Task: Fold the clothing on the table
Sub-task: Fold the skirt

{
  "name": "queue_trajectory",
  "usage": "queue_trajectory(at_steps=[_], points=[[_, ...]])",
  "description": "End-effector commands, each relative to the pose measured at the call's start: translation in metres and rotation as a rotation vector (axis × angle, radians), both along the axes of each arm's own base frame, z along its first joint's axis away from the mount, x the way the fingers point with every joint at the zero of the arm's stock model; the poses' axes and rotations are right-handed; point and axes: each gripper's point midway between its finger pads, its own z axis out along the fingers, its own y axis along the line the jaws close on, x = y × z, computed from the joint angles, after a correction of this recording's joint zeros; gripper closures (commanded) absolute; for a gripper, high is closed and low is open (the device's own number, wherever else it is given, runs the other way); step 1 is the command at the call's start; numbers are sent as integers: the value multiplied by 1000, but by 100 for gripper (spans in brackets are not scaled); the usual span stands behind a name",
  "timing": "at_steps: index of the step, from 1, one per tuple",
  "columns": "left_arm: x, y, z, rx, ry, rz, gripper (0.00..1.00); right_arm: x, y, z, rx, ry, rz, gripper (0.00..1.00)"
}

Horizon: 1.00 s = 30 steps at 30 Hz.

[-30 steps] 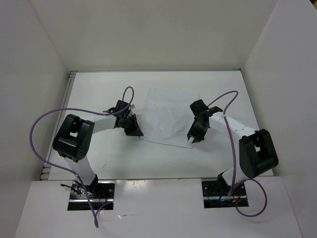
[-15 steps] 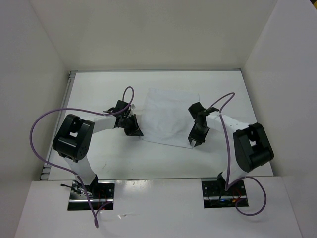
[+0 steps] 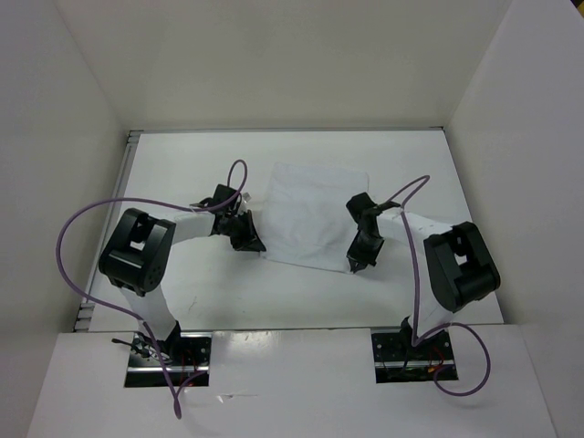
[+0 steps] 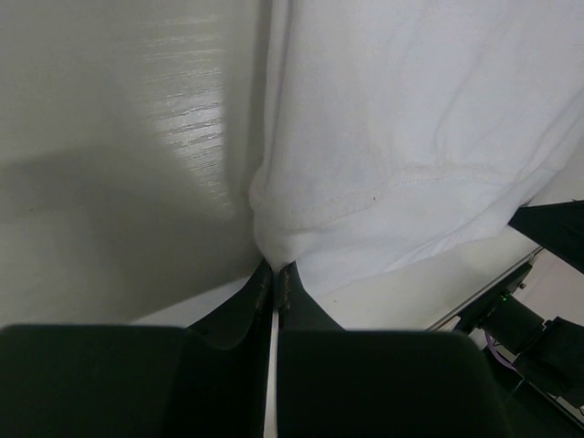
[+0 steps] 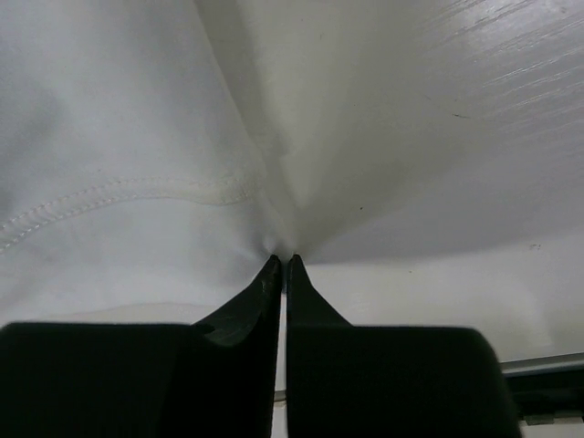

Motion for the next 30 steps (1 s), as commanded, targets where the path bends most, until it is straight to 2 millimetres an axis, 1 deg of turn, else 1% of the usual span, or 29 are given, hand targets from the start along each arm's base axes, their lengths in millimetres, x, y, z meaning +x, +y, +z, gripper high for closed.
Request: queue_trajectory(at_steps=[1,2,3,4,5,6,7,8,9,10,11,12,13,15,16,17,18,19,20,21,22,23,24,25,26,27,28,29,30], points=[[-23,19,-35,107,105,-21,100,22,-14,-10,-99,-92,-39,100],[-22,16,-30,90,102,-36,100,31,-15,0,-118,-112,-43,100],[-18,19,-27,91,99,-33,100,40,-17,13,-129,-153,-34,100],[-11,16,-18,84,76,-33,100,51,-21,25,-161,-197,-29,100],[9,14,-1,70,20,-28,100,69,-18,49,-156,-263,-23,100],[20,17,11,65,-13,-21,100,83,-20,69,-155,-325,-5,100],[32,17,21,56,-44,-11,100,93,-22,83,-157,-362,-3,100],[45,17,34,44,-84,1,100,117,-30,109,-156,-434,-31,100],[66,16,56,28,-142,14,100,127,-35,121,-156,-465,-36,100],[80,22,64,23,-167,39,100,136,-42,128,-169,-481,-21,100],[90,23,70,10,-180,44,100,154,-53,146,-169,-533,-52,100],[105,21,86,-11,-216,47,100,163,-56,150,-167,-555,-42,100],[112,25,88,-15,-226,49,100,169,-59,150,-172,-560,-44,100],[114,25,91,-18,-235,49,100,171,-56,146,-120,-548,-42,100],[116,28,95,-19,-244,58,100,167,-52,135,-100,-531,-32,100],[106,30,85,-12,-216,58,100,161,-43,130,-46,-515,-11,100],[101,31,82,-11,-212,58,100,157,-39,124,-20,-509,-1,100],[93,31,83,-26,-206,58,100,141,-36,115,4,-478,1,100],[78,34,68,-18,-171,57,100,132,-30,112,48,-460,3,100],[67,33,64,-29,-149,48,100,123,-24,110,67,-450,21,100],[57,33,60,-38,-124,49,100,109,-20,102,84,-424,25,100],[47,32,67,-61,-128,37,100,98,-19,112,106,-437,18,100],[37,28,67,-70,-119,21,100,86,-11,113,137,-424,41,100],[20,32,67,-67,-107,21,100,66,-9,106,150,-371,43,100],[4,26,67,-64,-90,-6,100,56,-8,117,178,-392,40,100],[-4,28,70,-67,-83,1,100,43,-2,118,205,-378,63,100],[-14,26,83,-76,-116,-10,100,27,1,113,208,-348,67,100],[-31,31,77,-69,-73,-3,100,11,2,120,227,-340,72,100],[-39,33,80,-69,-73,-3,100,1,2,120,241,-325,63,100]])
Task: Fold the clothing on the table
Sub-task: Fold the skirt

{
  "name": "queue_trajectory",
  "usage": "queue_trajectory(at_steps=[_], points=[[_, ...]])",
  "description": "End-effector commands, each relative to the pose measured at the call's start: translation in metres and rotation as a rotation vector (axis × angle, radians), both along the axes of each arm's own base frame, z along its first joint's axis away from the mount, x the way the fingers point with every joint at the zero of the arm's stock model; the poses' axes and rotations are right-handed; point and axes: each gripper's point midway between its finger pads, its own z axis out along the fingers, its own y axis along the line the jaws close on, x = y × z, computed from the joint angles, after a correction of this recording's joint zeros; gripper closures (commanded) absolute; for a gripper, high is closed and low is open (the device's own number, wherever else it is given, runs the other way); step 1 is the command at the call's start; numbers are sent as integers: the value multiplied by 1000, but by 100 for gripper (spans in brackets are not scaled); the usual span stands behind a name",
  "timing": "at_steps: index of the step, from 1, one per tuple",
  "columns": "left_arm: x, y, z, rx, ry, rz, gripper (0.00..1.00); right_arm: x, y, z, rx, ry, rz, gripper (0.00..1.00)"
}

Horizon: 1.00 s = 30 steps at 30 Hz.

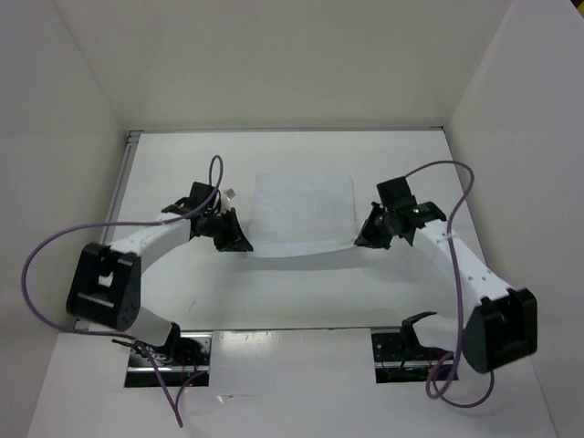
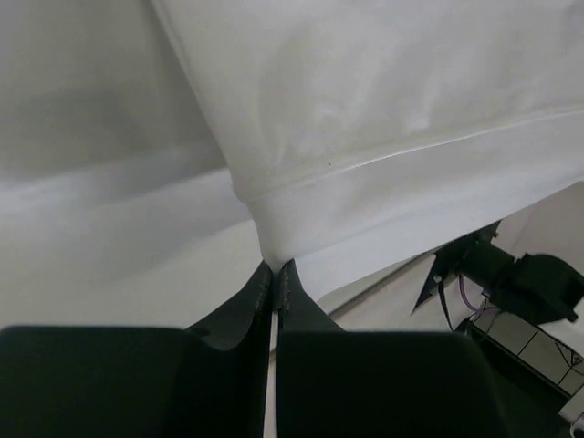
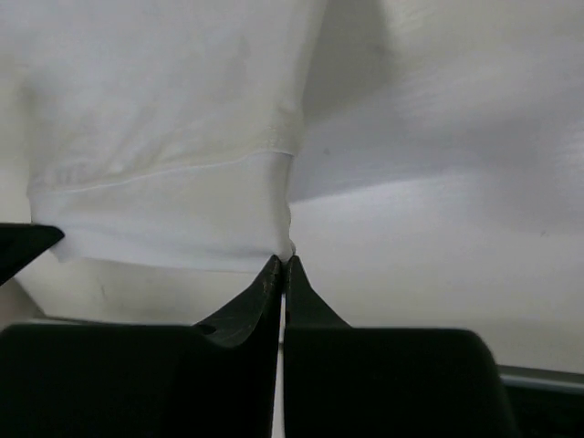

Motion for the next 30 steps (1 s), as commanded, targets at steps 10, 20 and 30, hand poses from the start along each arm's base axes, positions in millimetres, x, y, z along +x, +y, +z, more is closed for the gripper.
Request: queue_trajectory(at_steps=[10,20,30], points=[[-13,14,58,20,-122,77,96,-52,5,33,93,16,-10,100],[50,13,31,77,-75,110,97,34,3,25,25,-48,-19,100],[86,25,11,109,-41,163,97,99,13,-8,4,-17,4,98]])
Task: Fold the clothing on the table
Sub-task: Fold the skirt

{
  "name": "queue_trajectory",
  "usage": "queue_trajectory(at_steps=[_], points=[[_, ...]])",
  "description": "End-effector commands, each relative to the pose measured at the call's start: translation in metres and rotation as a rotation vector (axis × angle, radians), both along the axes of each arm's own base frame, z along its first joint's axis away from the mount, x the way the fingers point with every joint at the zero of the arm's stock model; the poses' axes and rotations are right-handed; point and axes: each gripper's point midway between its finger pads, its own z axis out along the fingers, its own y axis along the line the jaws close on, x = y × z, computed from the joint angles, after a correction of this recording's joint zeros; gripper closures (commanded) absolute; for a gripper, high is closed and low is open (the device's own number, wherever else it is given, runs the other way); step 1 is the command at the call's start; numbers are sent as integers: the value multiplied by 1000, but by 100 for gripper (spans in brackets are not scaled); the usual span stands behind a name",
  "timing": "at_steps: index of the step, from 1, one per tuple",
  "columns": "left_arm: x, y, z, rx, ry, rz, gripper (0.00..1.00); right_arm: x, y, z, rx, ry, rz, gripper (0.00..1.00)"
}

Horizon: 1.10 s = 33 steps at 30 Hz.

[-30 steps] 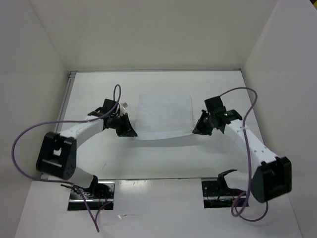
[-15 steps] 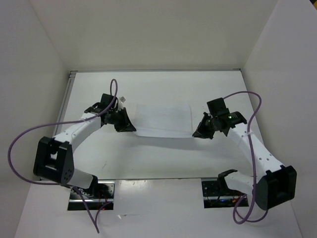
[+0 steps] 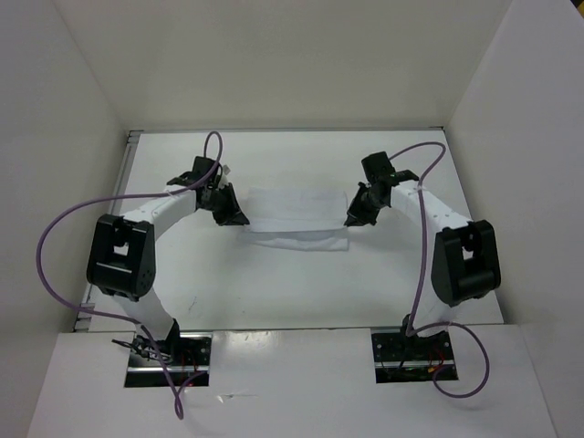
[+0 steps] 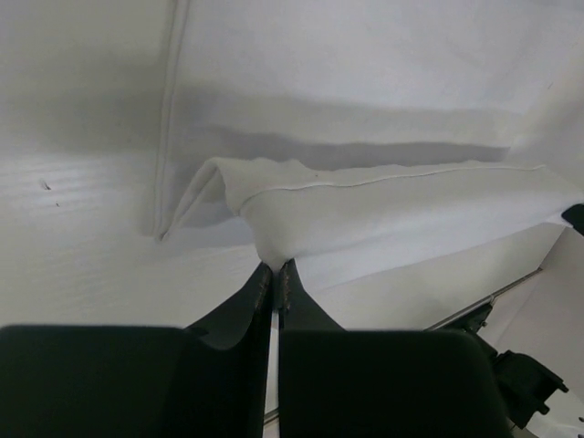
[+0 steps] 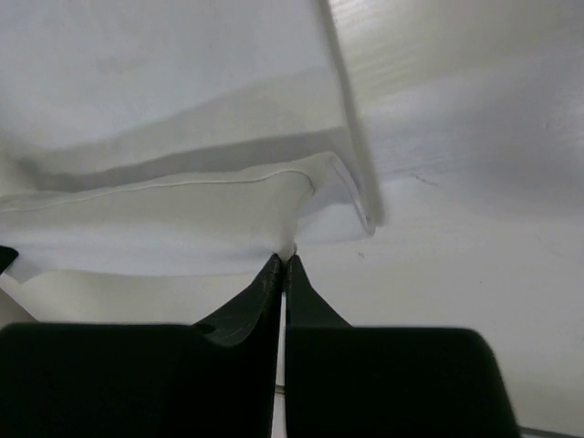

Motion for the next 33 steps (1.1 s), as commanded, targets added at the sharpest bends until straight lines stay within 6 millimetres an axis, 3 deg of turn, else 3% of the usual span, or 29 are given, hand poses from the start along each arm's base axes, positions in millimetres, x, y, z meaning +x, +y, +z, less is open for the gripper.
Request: queue_trajectory(at_steps=[1,5,7,8,9,11,12,13,15,16,19,20,21,22,25,27,30,31,33], points=[[25,7,-1,14,-22,39,97,44,-3,13,-20,-117,4,98],[47,6,-15,-11,4,51,96,79,-4,8,-24,-149,-20,91],[57,7,-18,-27,7,63,92,91,-1,6,-20,-162,-20,82],[66,10,-23,-42,18,83,89,105,-5,11,-21,-199,-38,78],[77,11,-19,-86,3,102,79,111,-4,4,-22,-195,-38,74],[98,11,-20,-142,-29,126,70,135,-17,8,-41,-243,-80,74],[116,13,-6,-201,-51,156,63,150,-18,7,-36,-274,-91,73],[128,15,-11,-224,-47,176,61,165,-22,16,-31,-322,-116,71],[157,13,5,-277,-113,190,60,194,-28,27,-26,-414,-154,70],[182,19,19,-303,-152,223,60,206,-25,40,-11,-454,-164,70],[212,40,41,-333,-220,291,57,223,-31,61,-19,-503,-176,68],[216,47,43,-328,-237,304,57,220,-31,69,-25,-514,-166,67],[212,47,58,-338,-262,306,55,214,-19,77,-24,-530,-132,67],[211,56,62,-330,-280,326,55,205,-18,98,-29,-564,-121,64],[180,62,68,-245,-318,286,54,170,-7,99,-62,-503,-29,57],[148,60,60,-199,-276,252,54,141,-2,75,-61,-396,26,57],[116,52,59,-131,-276,166,56,108,-6,49,-64,-316,51,56],[97,44,48,-137,-227,127,58,102,-8,44,-66,-308,51,56],[78,36,53,-145,-245,56,67,76,-9,25,-53,-249,68,56]])
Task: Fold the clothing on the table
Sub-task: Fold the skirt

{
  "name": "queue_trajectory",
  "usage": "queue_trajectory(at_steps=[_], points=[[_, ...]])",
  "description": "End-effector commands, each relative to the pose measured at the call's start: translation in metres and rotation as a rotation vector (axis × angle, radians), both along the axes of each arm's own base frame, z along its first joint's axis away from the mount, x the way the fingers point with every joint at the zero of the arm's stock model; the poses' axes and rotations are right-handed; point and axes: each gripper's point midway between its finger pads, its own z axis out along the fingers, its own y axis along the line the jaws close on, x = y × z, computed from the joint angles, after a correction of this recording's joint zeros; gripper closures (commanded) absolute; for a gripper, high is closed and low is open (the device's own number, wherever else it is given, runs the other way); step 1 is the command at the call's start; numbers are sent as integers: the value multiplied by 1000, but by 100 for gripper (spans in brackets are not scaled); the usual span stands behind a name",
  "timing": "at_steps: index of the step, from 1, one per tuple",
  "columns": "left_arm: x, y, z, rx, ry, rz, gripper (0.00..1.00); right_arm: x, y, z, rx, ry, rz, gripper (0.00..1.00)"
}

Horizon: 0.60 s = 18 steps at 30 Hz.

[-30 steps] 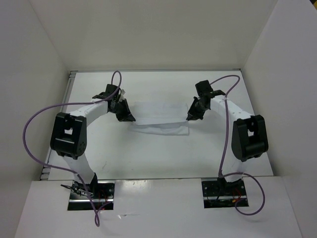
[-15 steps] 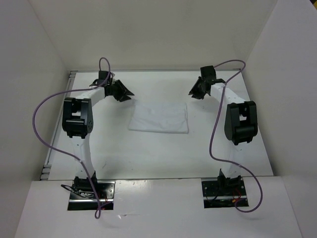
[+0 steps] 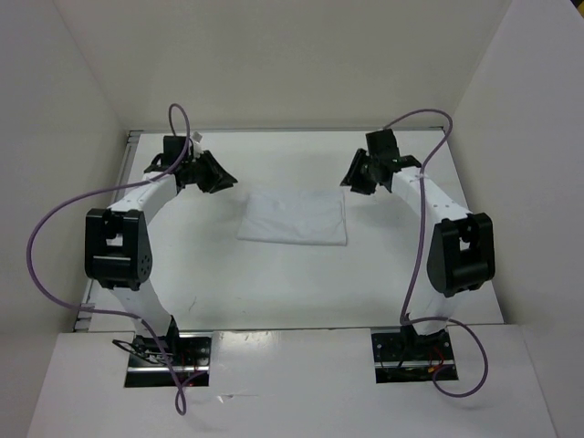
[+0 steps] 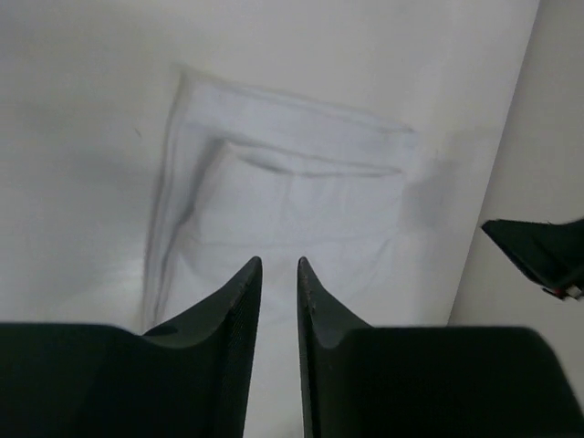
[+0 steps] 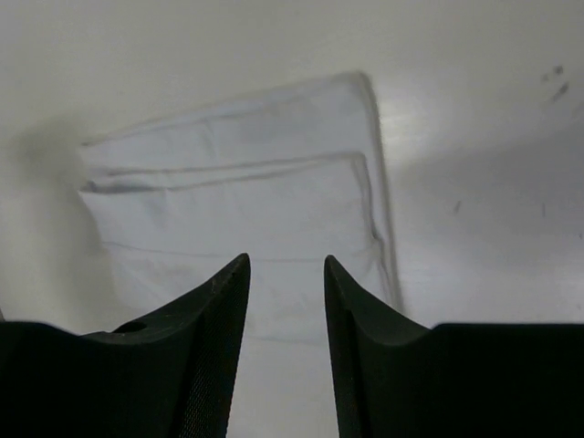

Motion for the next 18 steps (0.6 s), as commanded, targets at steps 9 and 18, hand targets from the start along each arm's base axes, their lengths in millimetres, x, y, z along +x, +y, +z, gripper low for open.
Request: queue_trajectory(at_steps=[9,18], points=[[-60,-22,-24,90,13,-196,63,-75,-4,-73,-17,214,89,56],[13,-20,-1,156,-187,-188,60,-11,0,-65,-94,115,142,56]])
